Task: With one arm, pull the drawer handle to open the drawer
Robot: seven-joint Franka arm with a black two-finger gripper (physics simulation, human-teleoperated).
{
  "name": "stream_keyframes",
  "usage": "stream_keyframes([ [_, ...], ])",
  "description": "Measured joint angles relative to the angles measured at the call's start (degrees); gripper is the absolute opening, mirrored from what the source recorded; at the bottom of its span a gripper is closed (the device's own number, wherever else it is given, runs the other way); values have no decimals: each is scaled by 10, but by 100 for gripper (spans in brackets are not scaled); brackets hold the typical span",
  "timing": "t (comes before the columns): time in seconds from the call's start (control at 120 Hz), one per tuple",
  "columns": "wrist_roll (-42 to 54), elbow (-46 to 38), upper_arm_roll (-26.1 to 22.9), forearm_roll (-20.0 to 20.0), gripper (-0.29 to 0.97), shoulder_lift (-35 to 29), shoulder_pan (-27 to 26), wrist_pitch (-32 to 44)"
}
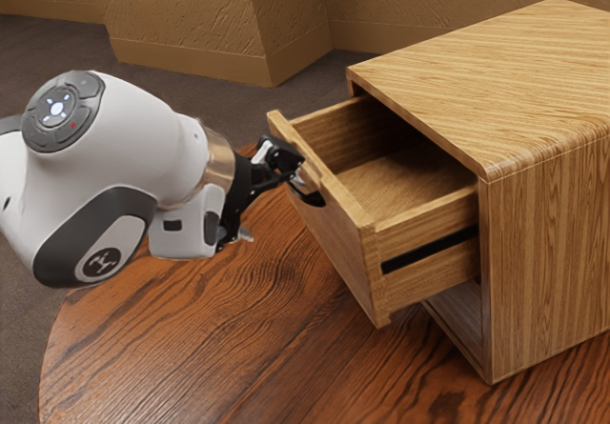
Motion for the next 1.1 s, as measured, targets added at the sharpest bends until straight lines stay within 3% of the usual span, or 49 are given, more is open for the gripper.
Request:
stream_keyframes([
  [0.35,1,-41,0,4,67,-48,20,-7],
  [0.575,2,-57,-1,0,57,-71,31,-15],
  [0.692,2,-70,-2,-10,40,-95,38,-20],
  [0.742,3,-77,-2,-21,14,-105,44,-20],
  [0.825,5,-72,-5,-38,-5,-116,48,-29],
  [0.858,5,-37,-19,-38,-30,-120,50,-58],
  [0.933,4,141,-85,-25,-2,-122,52,-203],
  [0.992,-13,311,-151,-29,17,-120,52,-345],
  [1.033,-39,385,-176,-40,28,-112,49,-433],
  [1.1,-97,421,-109,-74,41,-39,-52,-538],
])
